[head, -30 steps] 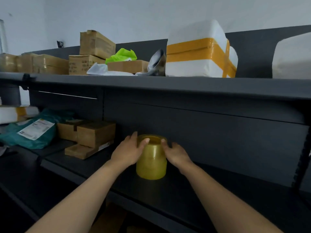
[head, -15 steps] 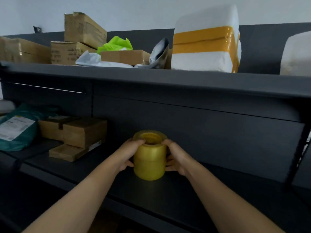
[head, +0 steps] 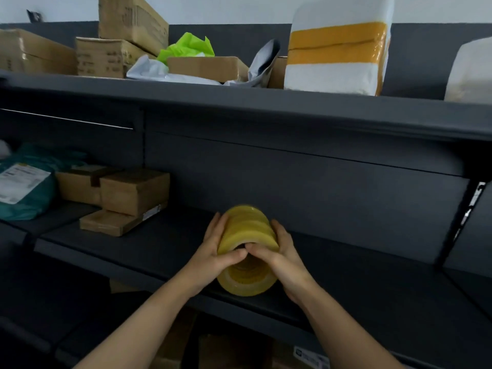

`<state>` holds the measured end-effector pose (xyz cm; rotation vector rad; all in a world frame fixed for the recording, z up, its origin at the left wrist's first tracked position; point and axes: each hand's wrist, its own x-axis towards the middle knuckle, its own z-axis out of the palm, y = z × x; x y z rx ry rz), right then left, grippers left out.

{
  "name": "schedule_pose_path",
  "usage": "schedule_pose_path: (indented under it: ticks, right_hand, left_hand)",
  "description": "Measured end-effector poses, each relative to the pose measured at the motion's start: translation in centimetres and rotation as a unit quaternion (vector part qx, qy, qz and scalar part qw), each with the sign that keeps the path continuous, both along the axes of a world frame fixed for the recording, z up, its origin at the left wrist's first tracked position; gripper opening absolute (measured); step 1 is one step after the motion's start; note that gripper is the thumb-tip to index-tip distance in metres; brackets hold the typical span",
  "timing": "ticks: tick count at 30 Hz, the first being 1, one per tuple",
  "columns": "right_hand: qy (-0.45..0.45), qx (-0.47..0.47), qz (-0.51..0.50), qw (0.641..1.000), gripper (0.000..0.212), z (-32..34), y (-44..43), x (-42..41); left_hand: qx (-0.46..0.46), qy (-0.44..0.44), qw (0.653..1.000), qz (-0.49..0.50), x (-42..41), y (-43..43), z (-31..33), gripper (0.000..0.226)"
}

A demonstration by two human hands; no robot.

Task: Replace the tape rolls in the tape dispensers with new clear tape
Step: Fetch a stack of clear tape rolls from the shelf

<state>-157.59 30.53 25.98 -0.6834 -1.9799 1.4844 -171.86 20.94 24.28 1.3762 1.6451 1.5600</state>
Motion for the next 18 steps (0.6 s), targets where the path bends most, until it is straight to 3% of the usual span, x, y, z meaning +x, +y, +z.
schedule_pose_path:
  ticks: [4,7,13,18]
  right_hand:
    - [0.002,0.009,0.014,1.0,0.119,-0.1,-0.5,0.7]
    - [0.001,-0.007,0.037,0.999,0.136,-0.1,-0.8,1.1]
    - [0.05,-0.069,0.017,0.996,0.096,0.3,-1.9,0.9]
    - [0.103,-0.051,-0.014,0.993,0.09,0.0,-3.3,1.3]
  left_hand:
    - [-0.019,0.026,0.999,0.006,-0.2,-0.8,-0.4,0.146]
    - [-0.03,0.042,0.999,0.005,0.0,-1.2,-0.3,0.149]
    - [-0.025,-0.045,0.999,-0.005,1.3,-1.7,-0.2,0.139]
    - [0.015,-0.088,0.996,-0.013,2.6,-2.7,-0.5,0.129]
